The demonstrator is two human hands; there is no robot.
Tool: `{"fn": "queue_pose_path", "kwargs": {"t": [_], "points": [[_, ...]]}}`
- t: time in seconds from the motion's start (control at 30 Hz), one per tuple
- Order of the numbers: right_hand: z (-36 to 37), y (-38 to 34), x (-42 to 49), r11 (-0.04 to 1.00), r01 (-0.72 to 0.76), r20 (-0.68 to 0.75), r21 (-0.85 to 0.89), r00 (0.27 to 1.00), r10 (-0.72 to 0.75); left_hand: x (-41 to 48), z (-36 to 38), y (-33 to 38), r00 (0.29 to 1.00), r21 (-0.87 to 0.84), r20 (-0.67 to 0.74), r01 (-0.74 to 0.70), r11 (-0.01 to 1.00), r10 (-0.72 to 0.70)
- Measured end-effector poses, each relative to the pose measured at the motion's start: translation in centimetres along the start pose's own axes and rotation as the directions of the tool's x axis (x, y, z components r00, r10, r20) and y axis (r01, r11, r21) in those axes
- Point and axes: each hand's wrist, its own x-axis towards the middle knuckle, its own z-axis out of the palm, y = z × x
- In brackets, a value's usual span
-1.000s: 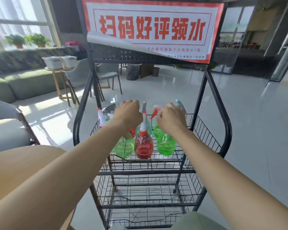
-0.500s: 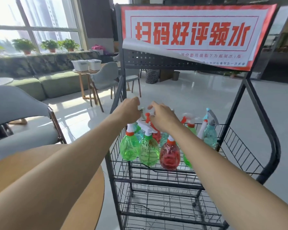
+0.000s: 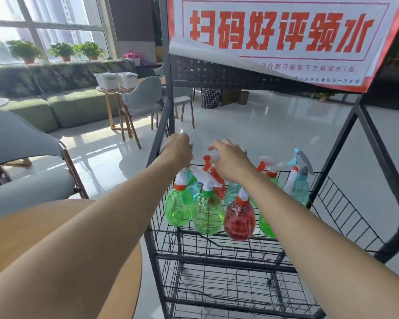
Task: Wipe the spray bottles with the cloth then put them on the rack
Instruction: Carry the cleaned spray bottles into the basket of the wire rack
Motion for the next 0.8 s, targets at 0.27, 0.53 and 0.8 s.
{"fn": "queue_pose_path", "kwargs": {"t": [0.27, 0.53, 0.8], "points": [[1.6, 0.3, 1.5, 0.996, 0.027, 0.063, -0.080, 0.998, -0.022, -0.3, 1.2, -0.7, 0.999, -0.006, -0.018, -0.031, 0.999, 0.031], [1.9, 0.4, 2.4, 0.992, -0.042, -0.126, -0.117, 0.992, 0.028, -0.6, 1.1, -0.6, 0.999, 0.002, -0.025, -0.035, 0.999, 0.035], [2.1, -0.2, 3.0, 0.978, -0.184, -0.205, 0.098, 0.958, 0.201, -0.8, 1.1, -0.4, 0.999, 0.009, -0.033, -0.028, 1.000, 0.028]]}}
